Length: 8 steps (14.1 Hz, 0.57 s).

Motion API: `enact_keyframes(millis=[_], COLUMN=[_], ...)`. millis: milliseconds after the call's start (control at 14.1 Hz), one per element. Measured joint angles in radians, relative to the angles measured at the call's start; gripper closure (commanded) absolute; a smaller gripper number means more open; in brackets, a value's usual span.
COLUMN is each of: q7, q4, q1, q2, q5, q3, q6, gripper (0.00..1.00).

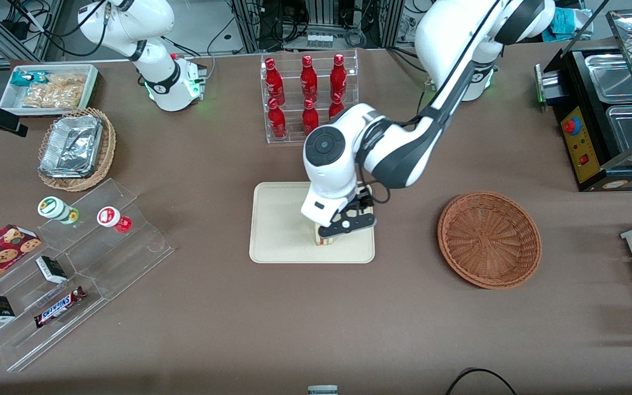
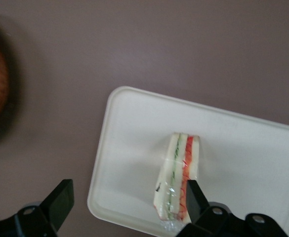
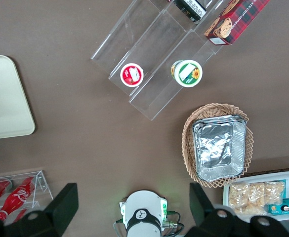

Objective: Place sandwich from basket to tray

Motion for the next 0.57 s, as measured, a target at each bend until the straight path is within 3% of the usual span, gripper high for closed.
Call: enact_keyframes(millis=[283, 566], q7=[0.038, 0.258], q4=[-0.022, -0.108], q1=[0.112, 0.286], q2=[-0.094, -0.196], q5=[-0.004, -0.024], q3=[0.023, 0.027], q6=[-0.075, -0.184], gripper=[0.0, 0.0])
